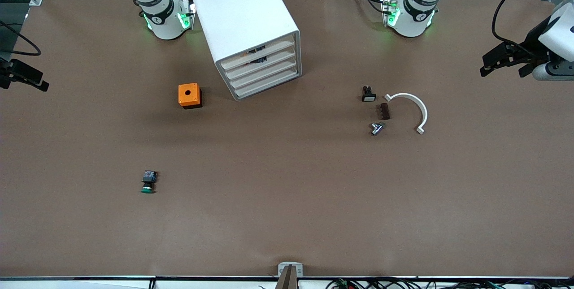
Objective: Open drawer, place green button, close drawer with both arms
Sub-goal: 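Reach the right gripper to the button while the left gripper nears the drawer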
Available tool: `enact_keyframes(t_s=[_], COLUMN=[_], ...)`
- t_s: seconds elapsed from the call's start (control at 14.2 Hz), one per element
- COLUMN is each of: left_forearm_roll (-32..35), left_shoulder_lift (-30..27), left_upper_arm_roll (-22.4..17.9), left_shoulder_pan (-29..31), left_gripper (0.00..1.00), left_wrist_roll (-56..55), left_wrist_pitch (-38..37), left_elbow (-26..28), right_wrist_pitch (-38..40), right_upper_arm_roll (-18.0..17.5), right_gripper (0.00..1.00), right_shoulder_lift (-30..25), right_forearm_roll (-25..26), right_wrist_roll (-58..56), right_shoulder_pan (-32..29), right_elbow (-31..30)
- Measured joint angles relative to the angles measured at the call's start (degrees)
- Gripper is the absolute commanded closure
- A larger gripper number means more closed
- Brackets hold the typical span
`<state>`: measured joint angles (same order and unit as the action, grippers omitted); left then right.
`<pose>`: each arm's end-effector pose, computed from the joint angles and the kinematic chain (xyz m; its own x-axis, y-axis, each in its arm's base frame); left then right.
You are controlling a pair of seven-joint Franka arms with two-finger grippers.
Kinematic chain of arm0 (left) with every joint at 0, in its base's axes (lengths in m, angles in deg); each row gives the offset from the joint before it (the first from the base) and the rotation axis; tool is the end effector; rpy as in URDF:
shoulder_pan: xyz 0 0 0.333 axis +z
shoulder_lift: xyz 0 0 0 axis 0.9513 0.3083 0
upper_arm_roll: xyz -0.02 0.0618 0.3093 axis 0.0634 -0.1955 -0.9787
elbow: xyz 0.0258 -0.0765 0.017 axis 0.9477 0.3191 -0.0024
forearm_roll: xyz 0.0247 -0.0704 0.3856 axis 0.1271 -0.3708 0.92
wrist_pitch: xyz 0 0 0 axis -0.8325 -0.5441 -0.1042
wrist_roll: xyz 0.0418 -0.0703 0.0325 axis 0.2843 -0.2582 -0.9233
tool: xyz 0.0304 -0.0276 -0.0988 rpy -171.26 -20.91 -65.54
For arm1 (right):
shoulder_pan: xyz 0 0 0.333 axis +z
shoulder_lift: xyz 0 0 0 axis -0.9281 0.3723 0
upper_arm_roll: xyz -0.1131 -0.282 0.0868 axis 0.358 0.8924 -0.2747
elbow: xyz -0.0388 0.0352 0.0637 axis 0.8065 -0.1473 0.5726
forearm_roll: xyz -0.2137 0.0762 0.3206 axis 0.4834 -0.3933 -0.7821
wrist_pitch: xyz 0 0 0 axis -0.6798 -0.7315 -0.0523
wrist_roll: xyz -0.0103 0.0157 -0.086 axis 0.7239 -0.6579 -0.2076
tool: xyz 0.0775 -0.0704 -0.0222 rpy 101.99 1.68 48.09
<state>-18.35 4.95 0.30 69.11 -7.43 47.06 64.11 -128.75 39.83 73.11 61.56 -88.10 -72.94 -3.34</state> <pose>0.5162 -0.0277 0.6165 0.9997 -0.0179 -0.0174 -0.0171 -0.9988 0.0453 0.5423 -0.0766 0.6221 0.9957 -0.0905 -0.0185 -0.0907 -0.9958 -0.0085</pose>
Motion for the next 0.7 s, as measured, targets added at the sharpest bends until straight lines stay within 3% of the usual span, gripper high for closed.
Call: enact_keyframes(t_s=[0.49,0.7], left_forearm_roll=[0.00,0.00], left_shoulder_lift=[0.79,2.46], left_upper_arm_roll=[-0.03,-0.03], left_shoulder_pan=[0.10,0.08], left_gripper=[0.00,0.00], left_wrist_roll=[-0.02,-0.05], left_wrist_pitch=[-1.54,-1.74], left_elbow=[-0.01,0.01], right_wrist_pitch=[-0.83,-3.12], right_upper_arm_roll=[-0.08,-0.53], right_gripper=[0.00,0.00], right_shoulder_lift=[0.11,1.40], right_forearm_roll=[-0.12,-2.41], right_wrist_roll=[0.00,0.01], right_shoulder_pan=[0.00,0.12], right_elbow=[-0.14,-0.81])
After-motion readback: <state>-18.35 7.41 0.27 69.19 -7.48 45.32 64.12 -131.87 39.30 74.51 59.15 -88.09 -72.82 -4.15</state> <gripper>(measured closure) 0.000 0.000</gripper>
